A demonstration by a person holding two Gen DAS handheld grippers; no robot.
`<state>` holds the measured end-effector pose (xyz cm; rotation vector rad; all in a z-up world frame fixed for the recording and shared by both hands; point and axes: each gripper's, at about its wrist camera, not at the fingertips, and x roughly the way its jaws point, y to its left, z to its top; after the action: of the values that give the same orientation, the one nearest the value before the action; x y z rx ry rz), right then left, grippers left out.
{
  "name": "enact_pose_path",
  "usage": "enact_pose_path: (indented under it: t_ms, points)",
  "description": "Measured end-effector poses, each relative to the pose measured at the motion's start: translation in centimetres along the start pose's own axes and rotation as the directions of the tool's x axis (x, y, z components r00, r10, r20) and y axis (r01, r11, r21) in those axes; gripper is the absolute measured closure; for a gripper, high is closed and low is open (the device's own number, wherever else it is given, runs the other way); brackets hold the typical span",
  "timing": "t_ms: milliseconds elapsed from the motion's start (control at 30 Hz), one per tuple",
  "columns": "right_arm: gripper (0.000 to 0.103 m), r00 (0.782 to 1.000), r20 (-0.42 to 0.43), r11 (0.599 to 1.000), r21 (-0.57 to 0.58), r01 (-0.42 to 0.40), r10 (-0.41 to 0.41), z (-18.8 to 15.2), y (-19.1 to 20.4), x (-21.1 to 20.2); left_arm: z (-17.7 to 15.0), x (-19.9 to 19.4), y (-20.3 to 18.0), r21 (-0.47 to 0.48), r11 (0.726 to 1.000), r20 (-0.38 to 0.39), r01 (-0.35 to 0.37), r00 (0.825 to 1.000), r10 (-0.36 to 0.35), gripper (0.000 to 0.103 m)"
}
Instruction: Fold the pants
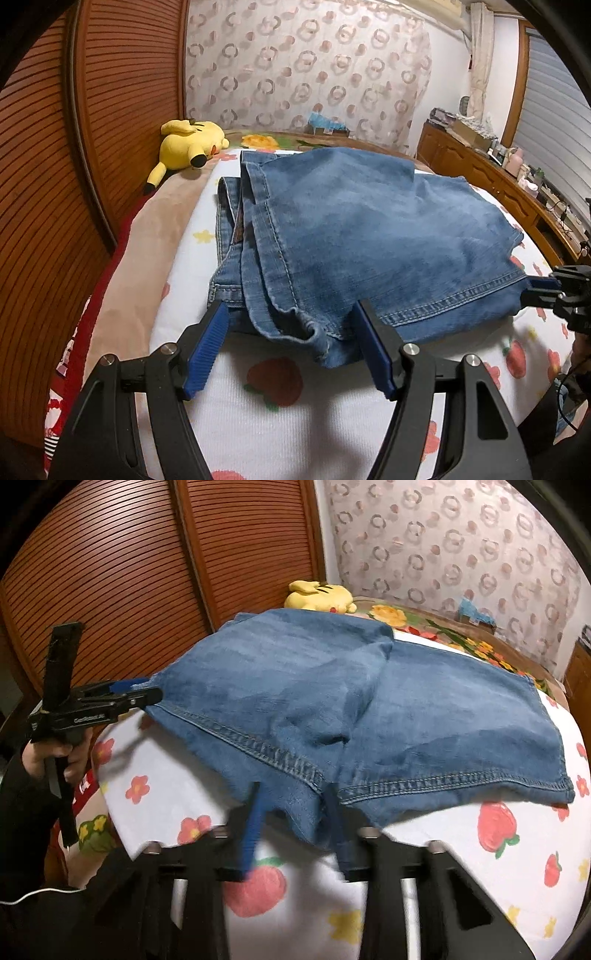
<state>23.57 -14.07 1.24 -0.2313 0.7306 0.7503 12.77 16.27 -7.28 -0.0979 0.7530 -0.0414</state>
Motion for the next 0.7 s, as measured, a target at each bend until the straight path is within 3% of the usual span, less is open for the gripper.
enact_pose_path:
  t_ms: [133,433,533,600,700]
  points:
    - [0.099,0.999,0.036,1.0,0.016,-0.021,0.021,-1.1,-0.2,-1.3,-0.1,0.4,0.2,-0.003,1.0,-0.009,0.005,1.0,-0.005,0.033]
    - [0.099,1.0,0.022,0.998,0.063,-0.006,0.005,-1.7,-0.5,-1.4,-0.1,0.4,0.2,-0.005,1.0,-0.005,0.009,1.0,-0.009,0.033]
    - [0.086,0.998,0.052,0.996,0.084,0.021,-0.025,-0.9,-0.5,-1.6,0.5,-0.4,0.4,0.001,1.0,0.024,0.017,1.0,-0.017,0.033]
    - [0.066,0.997,0.073,0.994,0.11,0.026,-0.034,-0.4,-0.6,-1.3,1.2,-0.8,0.5,0.013,1.0,0.047,0.025,0.999,-0.025,0.034]
    - [0.057,0.994,0.102,0.992,0.117,0.036,-0.048,0.6,-0.7,-0.5,2.4,-1.1,0.8,0.028,1.0,0.067,0.013,0.998,-0.015,0.035]
